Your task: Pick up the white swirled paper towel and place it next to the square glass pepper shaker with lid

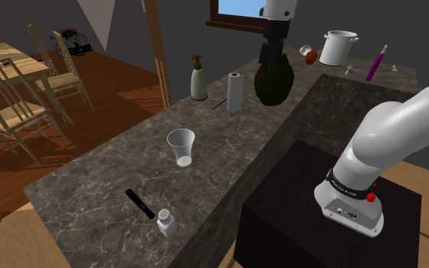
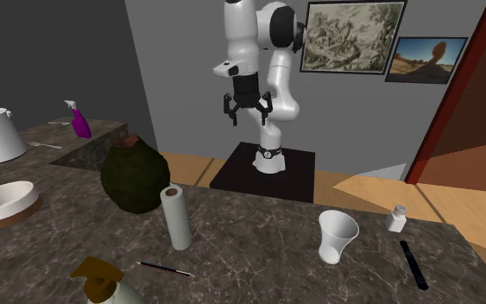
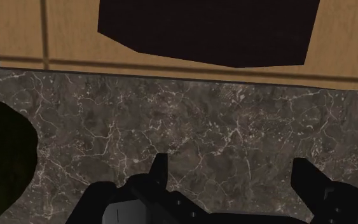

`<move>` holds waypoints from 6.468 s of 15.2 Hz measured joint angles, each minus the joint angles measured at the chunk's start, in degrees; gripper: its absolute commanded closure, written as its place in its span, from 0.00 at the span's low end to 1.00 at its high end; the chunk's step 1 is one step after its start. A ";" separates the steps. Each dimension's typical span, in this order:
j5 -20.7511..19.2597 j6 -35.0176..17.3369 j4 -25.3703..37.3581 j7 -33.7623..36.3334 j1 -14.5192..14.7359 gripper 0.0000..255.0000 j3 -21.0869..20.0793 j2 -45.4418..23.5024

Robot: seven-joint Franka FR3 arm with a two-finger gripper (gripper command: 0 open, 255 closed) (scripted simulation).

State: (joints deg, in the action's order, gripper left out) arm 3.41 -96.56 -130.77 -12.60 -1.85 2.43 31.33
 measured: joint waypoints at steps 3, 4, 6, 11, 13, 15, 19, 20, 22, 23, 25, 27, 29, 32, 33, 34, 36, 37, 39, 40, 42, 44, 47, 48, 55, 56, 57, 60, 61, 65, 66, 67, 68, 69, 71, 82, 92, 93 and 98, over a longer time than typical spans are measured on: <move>-0.79 -3.20 2.91 -1.70 -0.53 0.00 1.18 -5.81; -0.98 -4.63 3.96 -2.33 -0.70 0.00 1.61 -8.19; -1.19 -6.58 6.34 -3.11 -0.88 0.00 2.13 -12.32; -1.44 -10.42 12.78 -5.79 -1.71 0.00 3.83 -22.07; -1.30 -11.46 16.19 -6.61 -1.97 0.00 4.29 -26.31; -1.18 -12.46 18.88 -7.70 -2.43 0.00 4.88 -29.82; -0.37 -13.66 27.48 -9.53 -3.31 0.00 5.61 -39.19; -0.15 -13.68 29.79 -9.91 -3.55 0.00 5.72 -41.44; 0.25 -13.21 34.81 -10.64 -4.13 0.00 5.94 -45.71; 0.50 -12.90 37.64 -10.89 -4.40 0.00 5.97 -48.18; 0.81 -13.13 40.74 -11.42 -4.89 0.00 6.06 -51.36; 0.90 -14.12 40.62 -11.58 -4.99 0.00 6.06 -52.18; 0.98 -15.23 39.97 -11.61 -4.99 0.00 6.02 -52.63; 1.09 -17.31 38.35 -11.75 -5.00 0.00 5.98 -53.11; 1.12 -17.60 38.27 -11.75 -4.99 0.00 5.96 -53.31; 1.14 -17.68 38.28 -11.75 -4.99 0.00 5.95 -53.41; 1.15 -17.74 38.28 -11.76 -4.99 0.00 5.94 -53.45; 1.15 -17.75 38.28 -11.76 -4.99 0.00 5.94 -53.46; 1.15 -17.76 38.28 -11.76 -4.99 1.00 5.94 -53.46; 1.14 -17.77 38.29 -11.76 -4.99 1.00 5.95 -53.46; 1.15 -17.76 38.29 -11.76 -4.99 1.00 5.95 -53.46; 1.15 -17.76 38.28 -11.76 -4.99 1.00 5.94 -53.46; 1.15 -17.76 38.28 -11.76 -4.99 1.00 5.94 -53.46; 1.15 -17.76 38.28 -11.76 -4.99 1.00 5.94 -53.46; 0.90 -14.34 40.64 -11.42 -4.89 1.00 6.00 -52.37; 0.85 -13.51 41.21 -11.42 -4.91 1.00 6.03 -52.10; 0.86 -12.93 41.89 -11.42 -4.96 1.00 6.05 -52.18; 0.79 -10.69 44.03 -11.35 -5.01 1.00 6.08 -52.09; 0.78 -9.90 44.77 -11.37 -5.06 1.00 6.10 -52.04; 0.69 -7.25 46.98 -11.29 -5.12 1.00 6.17 -51.60; 0.67 -6.50 47.65 -11.22 -5.11 1.00 6.17 -51.53; 0.64 -5.60 48.55 -11.13 -5.09 1.00 6.16 -51.50; 0.64 -4.92 49.22 -11.10 -5.10 1.00 6.16 -51.49; 0.65 -4.13 50.17 -11.16 -5.19 1.00 6.19 -51.66; 0.65 -2.39 51.89 -11.15 -5.27 1.00 6.22 -51.64; 0.60 5.27 59.80 -10.49 -5.23 1.00 6.17 -51.89; -1.82 -0.12 40.62 0.06 2.28 1.00 2.47 -37.76; -2.00 -0.51 39.02 1.44 3.08 1.00 1.87 -36.49; -2.43 -1.46 32.83 7.67 6.37 1.00 -1.08 -31.11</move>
State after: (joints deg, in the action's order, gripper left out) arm 0.99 -98.02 -97.93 -4.94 4.53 1.35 0.21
